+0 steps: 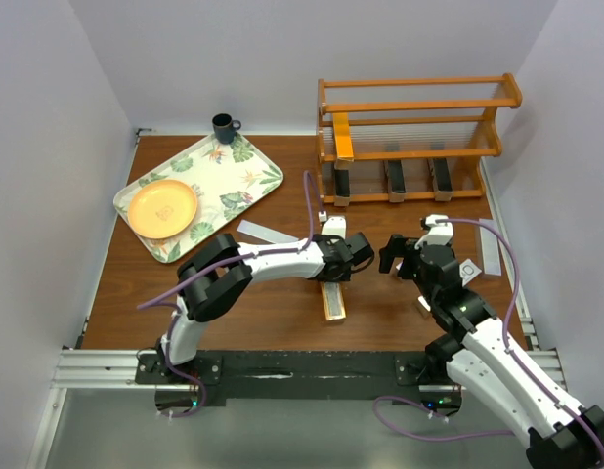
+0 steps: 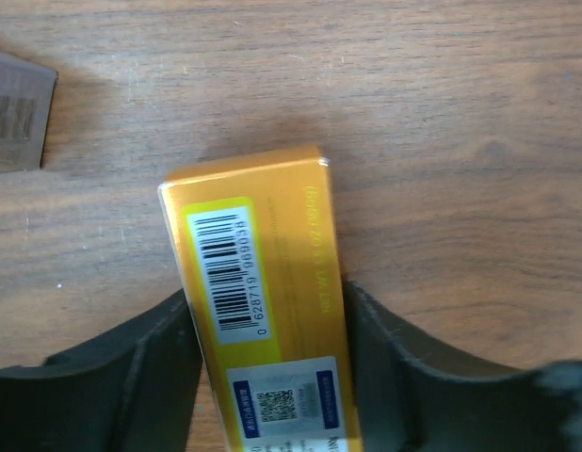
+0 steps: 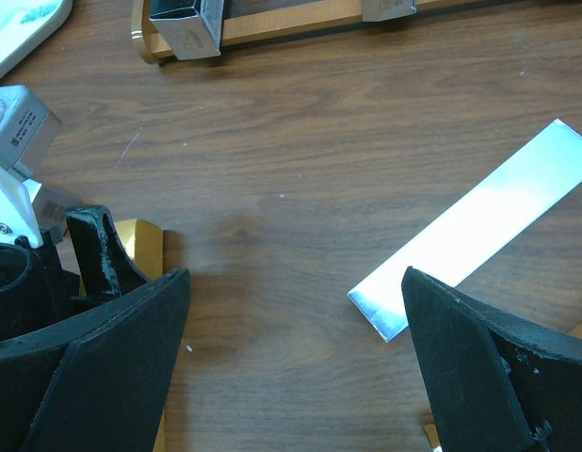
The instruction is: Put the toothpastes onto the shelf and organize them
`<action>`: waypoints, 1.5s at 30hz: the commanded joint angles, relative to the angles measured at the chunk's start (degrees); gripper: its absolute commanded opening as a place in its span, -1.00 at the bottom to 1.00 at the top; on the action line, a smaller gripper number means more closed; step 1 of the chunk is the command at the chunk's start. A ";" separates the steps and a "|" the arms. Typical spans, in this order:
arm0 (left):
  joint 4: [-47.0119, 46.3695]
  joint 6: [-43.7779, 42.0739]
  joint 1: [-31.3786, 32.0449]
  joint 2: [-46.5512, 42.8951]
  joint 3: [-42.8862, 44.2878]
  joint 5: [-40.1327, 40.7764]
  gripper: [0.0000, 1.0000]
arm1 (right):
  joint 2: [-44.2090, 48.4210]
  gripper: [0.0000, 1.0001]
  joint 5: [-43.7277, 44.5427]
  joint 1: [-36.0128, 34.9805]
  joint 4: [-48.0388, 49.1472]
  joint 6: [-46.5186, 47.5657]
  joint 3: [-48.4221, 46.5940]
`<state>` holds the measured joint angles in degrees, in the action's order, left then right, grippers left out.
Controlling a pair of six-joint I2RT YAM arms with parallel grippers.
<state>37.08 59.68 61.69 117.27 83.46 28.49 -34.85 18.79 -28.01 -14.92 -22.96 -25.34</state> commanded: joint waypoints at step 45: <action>-63.26 15.11 -10.71 -52.14 -50.41 -4.32 -0.21 | -11.37 0.97 -22.40 -20.77 34.25 -7.54 2.76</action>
<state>-19.42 72.31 51.37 67.35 33.78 22.76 -45.12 -9.50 -47.40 14.83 -30.48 -22.00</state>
